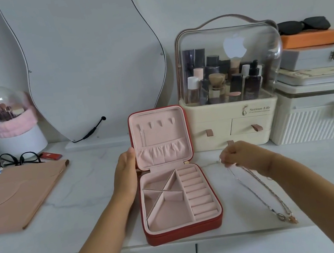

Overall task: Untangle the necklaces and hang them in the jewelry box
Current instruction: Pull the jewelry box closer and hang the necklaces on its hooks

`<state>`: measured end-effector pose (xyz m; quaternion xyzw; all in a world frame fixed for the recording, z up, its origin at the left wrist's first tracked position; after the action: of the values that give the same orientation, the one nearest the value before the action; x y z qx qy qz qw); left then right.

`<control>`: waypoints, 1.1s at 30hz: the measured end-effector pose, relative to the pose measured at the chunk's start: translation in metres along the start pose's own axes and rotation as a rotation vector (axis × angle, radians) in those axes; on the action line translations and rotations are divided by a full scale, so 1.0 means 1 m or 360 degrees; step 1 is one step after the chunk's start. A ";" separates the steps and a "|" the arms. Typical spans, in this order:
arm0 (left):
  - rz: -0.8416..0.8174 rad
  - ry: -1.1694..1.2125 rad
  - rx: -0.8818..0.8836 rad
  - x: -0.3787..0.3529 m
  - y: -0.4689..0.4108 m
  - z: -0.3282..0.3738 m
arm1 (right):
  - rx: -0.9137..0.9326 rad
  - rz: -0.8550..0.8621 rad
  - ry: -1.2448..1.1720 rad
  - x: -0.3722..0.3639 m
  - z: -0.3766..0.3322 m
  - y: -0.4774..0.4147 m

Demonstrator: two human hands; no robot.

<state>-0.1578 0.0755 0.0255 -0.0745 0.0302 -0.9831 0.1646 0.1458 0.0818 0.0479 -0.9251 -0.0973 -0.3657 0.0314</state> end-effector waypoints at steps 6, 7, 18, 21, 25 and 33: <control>0.0307 0.0021 -0.0103 0.013 0.008 0.016 | -0.0057 -0.0145 -0.0946 0.009 -0.022 0.016; 0.0347 0.0016 -0.0178 0.013 0.012 0.023 | -0.0036 -0.0165 -0.0946 0.011 -0.028 0.017; -0.0733 0.0152 -0.0426 -0.072 0.072 0.116 | 0.0317 -0.0157 -0.0922 0.031 -0.111 0.029; -0.0919 0.0461 -0.0229 -0.078 0.074 0.133 | 0.0407 -0.0223 -0.1089 0.034 -0.139 0.030; -0.0963 0.0470 -0.0133 -0.067 0.065 0.146 | 0.0518 -0.0154 -0.1125 0.047 -0.168 0.025; -0.0913 0.0424 -0.0197 -0.039 0.049 0.181 | 0.0691 -0.0076 -0.1086 0.067 -0.215 0.016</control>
<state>-0.0771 0.0354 0.1944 0.0395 0.0889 -0.9868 -0.1294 0.0526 0.0492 0.2511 -0.9627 -0.1986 -0.0091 0.1833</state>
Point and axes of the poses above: each hand's wrist, its own y-axis away from the middle knuckle, its own x-axis out of the back of the hand, z = x × y, the point moved 7 cm from there along -y, towards the middle knuckle, and after that the axes turned 4 degrees about x, right-handed, at the moved point
